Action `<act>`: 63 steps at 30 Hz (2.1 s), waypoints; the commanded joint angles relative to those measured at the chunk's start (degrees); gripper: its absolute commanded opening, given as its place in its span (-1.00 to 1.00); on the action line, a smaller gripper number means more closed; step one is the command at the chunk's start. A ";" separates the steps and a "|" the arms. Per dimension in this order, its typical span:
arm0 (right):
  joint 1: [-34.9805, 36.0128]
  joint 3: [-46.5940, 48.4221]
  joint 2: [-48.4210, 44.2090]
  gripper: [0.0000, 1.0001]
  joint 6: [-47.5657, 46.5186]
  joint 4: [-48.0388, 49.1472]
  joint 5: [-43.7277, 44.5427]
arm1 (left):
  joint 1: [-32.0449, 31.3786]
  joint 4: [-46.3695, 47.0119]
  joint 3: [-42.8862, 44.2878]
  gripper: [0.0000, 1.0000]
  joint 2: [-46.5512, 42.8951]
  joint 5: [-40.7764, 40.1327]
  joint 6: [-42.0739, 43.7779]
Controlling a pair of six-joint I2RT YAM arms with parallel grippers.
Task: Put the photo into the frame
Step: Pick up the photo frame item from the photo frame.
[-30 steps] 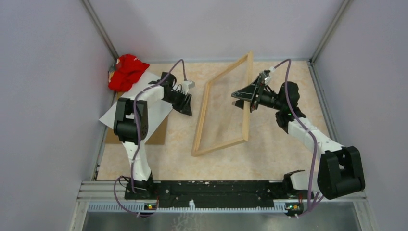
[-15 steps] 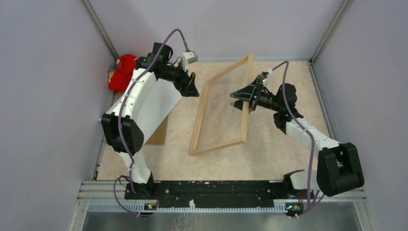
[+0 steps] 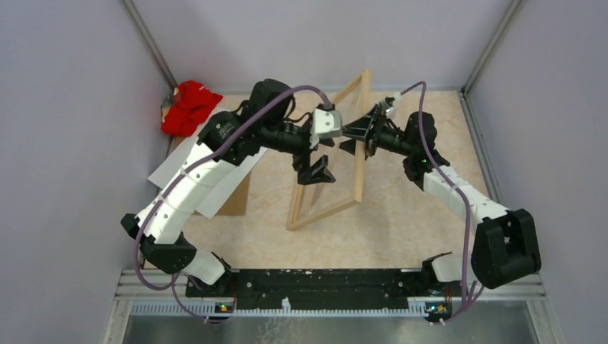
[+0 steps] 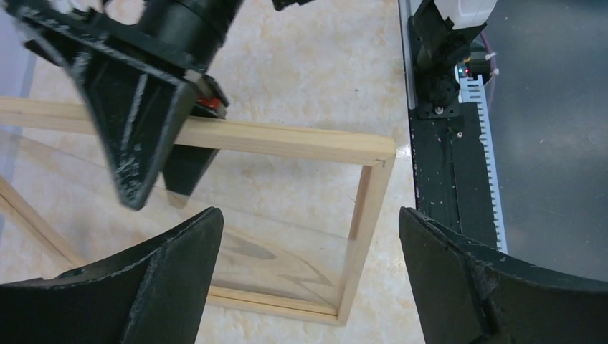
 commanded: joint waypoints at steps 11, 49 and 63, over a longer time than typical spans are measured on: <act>1.67 9.34 -0.41 0.52 -7.51 -11.54 8.05 | -12.14 6.76 -7.37 0.97 -2.22 -38.00 -11.65; -6.35 -10.55 -12.41 0.58 -9.88 -11.08 -1.13 | 2.24 12.80 -16.29 -1.00 -3.50 -36.01 -19.51; -9.09 -4.50 -4.28 -0.18 -37.30 -40.85 8.38 | 5.92 9.78 -4.53 -1.00 -4.88 -26.83 -15.90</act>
